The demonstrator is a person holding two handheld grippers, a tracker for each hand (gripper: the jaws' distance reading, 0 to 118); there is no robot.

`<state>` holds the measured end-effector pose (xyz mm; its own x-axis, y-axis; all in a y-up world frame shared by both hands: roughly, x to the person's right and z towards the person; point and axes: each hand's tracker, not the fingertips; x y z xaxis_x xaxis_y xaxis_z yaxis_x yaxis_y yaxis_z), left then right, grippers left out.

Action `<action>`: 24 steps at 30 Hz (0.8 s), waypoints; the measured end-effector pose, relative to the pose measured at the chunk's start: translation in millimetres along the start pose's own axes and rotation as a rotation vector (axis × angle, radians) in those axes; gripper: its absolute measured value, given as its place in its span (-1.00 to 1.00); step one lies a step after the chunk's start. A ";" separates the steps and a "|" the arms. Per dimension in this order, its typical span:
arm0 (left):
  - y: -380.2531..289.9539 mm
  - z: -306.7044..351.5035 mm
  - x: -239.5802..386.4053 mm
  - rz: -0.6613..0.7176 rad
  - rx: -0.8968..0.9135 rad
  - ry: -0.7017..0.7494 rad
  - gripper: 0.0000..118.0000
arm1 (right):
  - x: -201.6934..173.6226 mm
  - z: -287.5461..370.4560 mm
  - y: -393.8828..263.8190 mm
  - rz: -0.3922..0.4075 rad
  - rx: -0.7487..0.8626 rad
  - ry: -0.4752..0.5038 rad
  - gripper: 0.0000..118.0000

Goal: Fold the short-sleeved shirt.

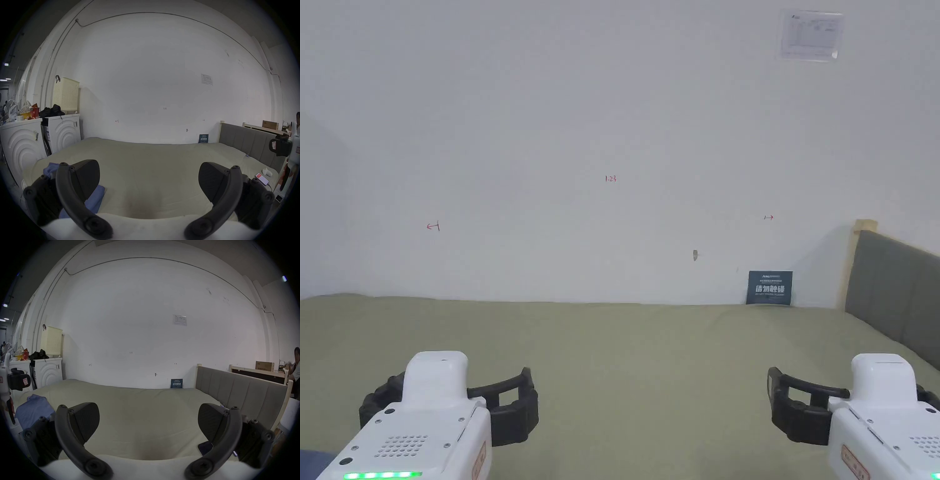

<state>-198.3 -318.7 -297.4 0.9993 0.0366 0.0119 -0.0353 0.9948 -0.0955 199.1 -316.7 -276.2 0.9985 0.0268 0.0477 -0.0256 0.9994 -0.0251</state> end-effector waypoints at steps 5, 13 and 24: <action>-2.5 -2.4 -1.6 0.007 -0.009 0.004 1.00 | -0.2 -2.2 -0.2 0.003 -0.003 0.002 1.00; -4.2 -2.8 -3.8 0.009 -0.004 0.000 1.00 | -0.1 -2.4 3.3 0.016 0.008 0.009 1.00; -1.5 2.5 -4.9 -0.002 0.040 0.011 1.00 | -1.6 7.1 0.3 0.007 0.030 0.008 1.00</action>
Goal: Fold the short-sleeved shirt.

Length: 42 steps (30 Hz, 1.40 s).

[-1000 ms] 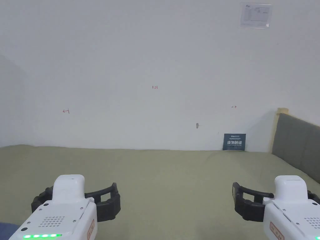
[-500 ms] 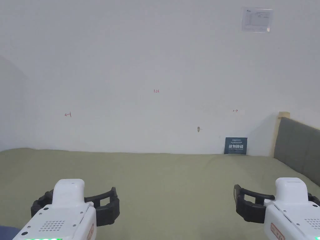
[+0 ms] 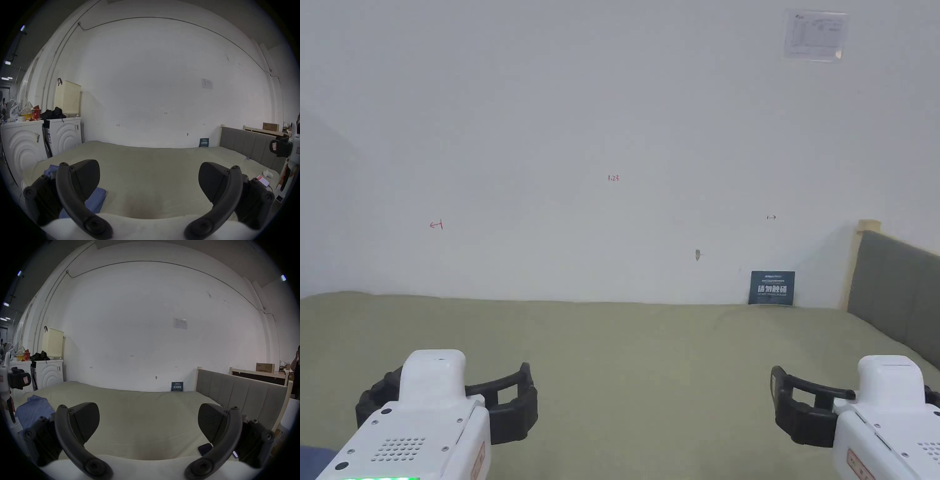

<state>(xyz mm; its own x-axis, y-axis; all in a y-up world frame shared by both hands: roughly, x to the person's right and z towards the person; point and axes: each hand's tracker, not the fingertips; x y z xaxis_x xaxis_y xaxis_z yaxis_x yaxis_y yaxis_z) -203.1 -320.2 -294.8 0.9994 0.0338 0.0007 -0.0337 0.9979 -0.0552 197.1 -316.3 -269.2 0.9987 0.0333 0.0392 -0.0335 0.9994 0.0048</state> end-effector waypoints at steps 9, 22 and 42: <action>5.7 -1.2 -3.7 0.034 -0.018 0.005 1.00 | -4.8 -2.0 2.3 0.038 -0.005 0.023 1.00; -13.3 -2.0 -9.7 -0.023 -0.061 0.073 -1.00 | -9.0 -3.9 -13.9 0.039 -0.089 0.010 -1.00; 9.8 135.1 -178.9 0.067 -0.065 0.472 -0.99 | -228.4 -48.3 0.0 0.047 -0.063 0.558 -1.00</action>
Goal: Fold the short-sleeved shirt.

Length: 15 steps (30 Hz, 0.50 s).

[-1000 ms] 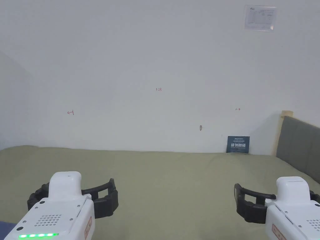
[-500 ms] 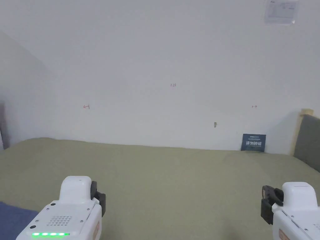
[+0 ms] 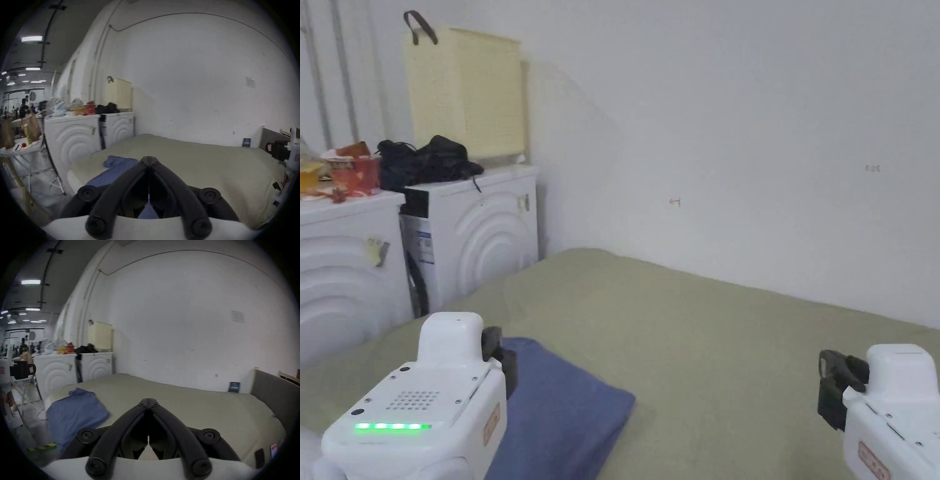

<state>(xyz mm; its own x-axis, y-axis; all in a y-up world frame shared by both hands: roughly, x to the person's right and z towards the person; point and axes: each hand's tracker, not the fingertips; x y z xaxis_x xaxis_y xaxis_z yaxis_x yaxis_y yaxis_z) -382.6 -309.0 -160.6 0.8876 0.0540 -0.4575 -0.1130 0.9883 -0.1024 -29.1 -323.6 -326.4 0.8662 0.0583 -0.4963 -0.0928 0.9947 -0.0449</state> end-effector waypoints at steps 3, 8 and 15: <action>-4.0 6.8 -23.3 0.009 -0.011 0.031 -1.00 | -26.0 -15.8 -2.1 -0.008 0.007 0.068 -1.00; -18.5 -2.6 -46.7 0.044 -0.071 0.062 -0.99 | -49.4 -47.4 -3.9 -0.005 -0.004 0.104 -1.00; -22.6 -81.4 -62.3 0.013 -0.161 0.037 -0.99 | -65.6 -95.9 -8.4 -0.003 0.008 0.133 -1.00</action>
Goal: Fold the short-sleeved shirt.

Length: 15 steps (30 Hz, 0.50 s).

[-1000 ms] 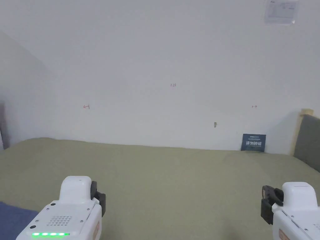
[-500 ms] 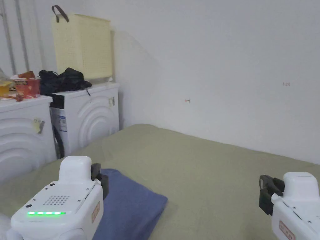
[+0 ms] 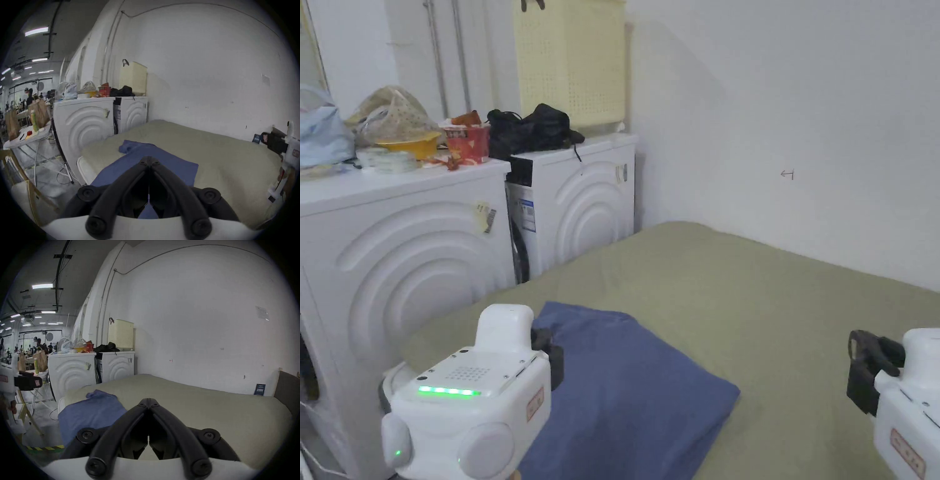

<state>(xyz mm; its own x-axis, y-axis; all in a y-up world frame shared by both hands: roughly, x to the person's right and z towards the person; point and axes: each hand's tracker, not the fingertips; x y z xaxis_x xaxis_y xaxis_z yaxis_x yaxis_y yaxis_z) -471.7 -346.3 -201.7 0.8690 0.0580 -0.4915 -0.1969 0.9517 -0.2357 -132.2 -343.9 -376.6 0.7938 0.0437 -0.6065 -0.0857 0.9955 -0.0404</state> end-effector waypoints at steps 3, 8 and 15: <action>23.1 -58.7 1.9 0.014 -0.100 -0.076 -0.99 | 1.6 -24.7 -3.8 0.009 -0.001 0.002 -1.00; 58.4 -174.0 36.5 -0.189 -0.408 -0.194 -1.00 | 10.4 -59.7 -22.5 0.006 -0.026 0.004 -1.00; 28.5 -302.4 77.5 -0.155 -0.816 -0.240 -1.00 | 28.2 -80.1 -51.7 0.014 -0.046 -0.030 -1.00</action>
<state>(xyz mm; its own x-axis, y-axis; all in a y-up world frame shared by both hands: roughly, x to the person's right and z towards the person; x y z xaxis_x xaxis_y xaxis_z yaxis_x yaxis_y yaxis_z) -547.2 -405.8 -500.1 0.9672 0.0947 -0.2355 -0.2528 0.4455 -0.8588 -153.6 -400.9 -455.2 0.8099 0.0608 -0.5834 -0.1238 0.9899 -0.0686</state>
